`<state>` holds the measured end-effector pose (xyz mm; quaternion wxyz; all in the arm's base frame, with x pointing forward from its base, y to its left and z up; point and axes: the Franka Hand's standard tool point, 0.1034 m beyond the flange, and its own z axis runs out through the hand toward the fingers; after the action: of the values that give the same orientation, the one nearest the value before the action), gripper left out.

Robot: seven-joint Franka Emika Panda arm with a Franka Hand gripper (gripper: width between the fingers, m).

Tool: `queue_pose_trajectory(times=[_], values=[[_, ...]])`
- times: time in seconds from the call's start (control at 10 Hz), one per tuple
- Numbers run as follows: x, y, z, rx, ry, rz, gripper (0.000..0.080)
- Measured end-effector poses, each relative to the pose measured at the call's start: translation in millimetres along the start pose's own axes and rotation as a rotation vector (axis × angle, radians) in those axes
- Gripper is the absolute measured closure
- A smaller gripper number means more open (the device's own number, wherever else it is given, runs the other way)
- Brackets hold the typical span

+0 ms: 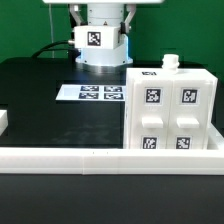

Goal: Assemble cabinet

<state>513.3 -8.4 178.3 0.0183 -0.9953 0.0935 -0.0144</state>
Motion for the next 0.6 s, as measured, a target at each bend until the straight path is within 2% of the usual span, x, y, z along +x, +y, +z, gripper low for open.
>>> queue_pose_trajectory(times=[0.3, 0.5, 0.6], values=[[26.8, -50.0, -12.6, 0.011, 0.020, 0.001, 0.0236], [50.6, -69.3, -8.0, 0.019, 0.002, -0.020, 0.0236], [56.3, -74.1, -5.4, 0.024, 0.004, -0.005, 0.0236]])
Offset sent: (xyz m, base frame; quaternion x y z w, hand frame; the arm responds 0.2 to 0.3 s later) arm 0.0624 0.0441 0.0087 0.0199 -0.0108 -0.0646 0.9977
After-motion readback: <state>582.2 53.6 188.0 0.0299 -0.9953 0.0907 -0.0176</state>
